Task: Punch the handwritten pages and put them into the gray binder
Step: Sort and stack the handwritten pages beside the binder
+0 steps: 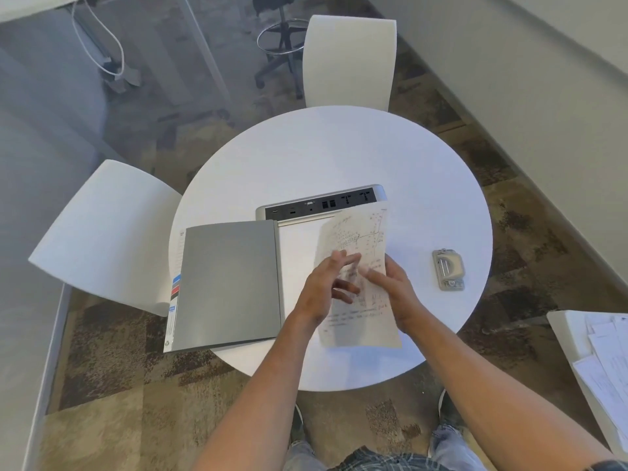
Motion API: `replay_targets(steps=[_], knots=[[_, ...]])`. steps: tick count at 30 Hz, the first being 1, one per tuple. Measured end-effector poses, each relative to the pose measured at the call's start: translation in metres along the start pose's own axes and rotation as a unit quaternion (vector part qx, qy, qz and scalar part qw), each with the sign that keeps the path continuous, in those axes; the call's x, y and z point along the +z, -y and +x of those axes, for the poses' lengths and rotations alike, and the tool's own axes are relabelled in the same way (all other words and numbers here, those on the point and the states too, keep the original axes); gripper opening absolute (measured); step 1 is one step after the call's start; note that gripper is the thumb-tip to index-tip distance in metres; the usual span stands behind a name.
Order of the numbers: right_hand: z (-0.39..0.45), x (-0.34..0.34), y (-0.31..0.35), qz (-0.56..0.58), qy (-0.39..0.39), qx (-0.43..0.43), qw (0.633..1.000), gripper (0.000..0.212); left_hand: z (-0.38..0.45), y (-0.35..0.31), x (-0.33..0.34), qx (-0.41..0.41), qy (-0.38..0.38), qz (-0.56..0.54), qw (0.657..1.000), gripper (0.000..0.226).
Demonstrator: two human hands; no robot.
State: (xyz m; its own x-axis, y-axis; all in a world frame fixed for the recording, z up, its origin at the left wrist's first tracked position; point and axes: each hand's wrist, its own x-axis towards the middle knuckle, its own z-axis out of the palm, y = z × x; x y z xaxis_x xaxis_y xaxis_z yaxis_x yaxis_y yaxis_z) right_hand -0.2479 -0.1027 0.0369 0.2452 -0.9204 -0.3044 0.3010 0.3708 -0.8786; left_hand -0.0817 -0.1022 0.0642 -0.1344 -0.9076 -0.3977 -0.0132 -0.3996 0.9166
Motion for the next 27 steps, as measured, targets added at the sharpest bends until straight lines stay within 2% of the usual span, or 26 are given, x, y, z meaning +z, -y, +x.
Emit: replay_targets(steps=[2, 3, 4, 6, 8, 9, 11, 13, 15, 20, 27], knots=[[0.001, -0.007, -0.001, 0.017, -0.035, 0.016, 0.999, 0.042, 0.003, 0.004, -0.003, 0.021, -0.032, 0.08, 0.996, 0.029], [0.0, -0.011, -0.003, 0.026, -0.046, 0.025, 0.998, 0.042, 0.005, 0.008, -0.005, 0.03, -0.06, 0.13, 0.989, 0.025], [-0.001, -0.015, -0.004, 0.036, -0.049, 0.033, 0.998, 0.043, 0.007, 0.014, -0.007, 0.024, -0.088, 0.166, 0.982, 0.033], [-0.002, -0.022, -0.007, 0.059, -0.05, 0.041, 0.996, 0.046, 0.01, 0.027, -0.014, -0.04, -0.126, 0.158, 0.979, 0.067], [-0.005, -0.027, -0.007, 0.073, -0.046, 0.044, 0.995, 0.048, 0.012, 0.037, -0.02, -0.139, -0.119, 0.064, 0.981, 0.097], [-0.006, -0.029, -0.006, 0.075, -0.044, 0.047, 0.995, 0.049, 0.012, 0.043, -0.024, -0.179, -0.094, -0.006, 0.979, 0.101], [-0.008, -0.032, -0.006, 0.073, -0.042, 0.054, 0.995, 0.052, 0.006, 0.051, -0.028, -0.205, -0.055, -0.138, 0.967, 0.079], [-0.009, -0.036, -0.008, 0.071, -0.043, 0.058, 0.995, 0.055, 0.0, 0.057, -0.03, -0.196, -0.08, -0.209, 0.955, 0.057], [-0.01, -0.039, -0.009, 0.065, -0.05, 0.062, 0.995, 0.055, -0.002, 0.062, -0.035, -0.169, -0.118, -0.24, 0.949, 0.053], [-0.009, -0.045, -0.016, 0.007, -0.117, 0.059, 0.991, 0.039, 0.002, 0.067, -0.047, -0.111, -0.201, -0.19, 0.955, 0.031], [-0.009, -0.052, -0.03, -0.052, -0.181, 0.068, 0.98, 0.04, 0.0, 0.071, -0.045, -0.077, -0.216, -0.111, 0.967, 0.015]])
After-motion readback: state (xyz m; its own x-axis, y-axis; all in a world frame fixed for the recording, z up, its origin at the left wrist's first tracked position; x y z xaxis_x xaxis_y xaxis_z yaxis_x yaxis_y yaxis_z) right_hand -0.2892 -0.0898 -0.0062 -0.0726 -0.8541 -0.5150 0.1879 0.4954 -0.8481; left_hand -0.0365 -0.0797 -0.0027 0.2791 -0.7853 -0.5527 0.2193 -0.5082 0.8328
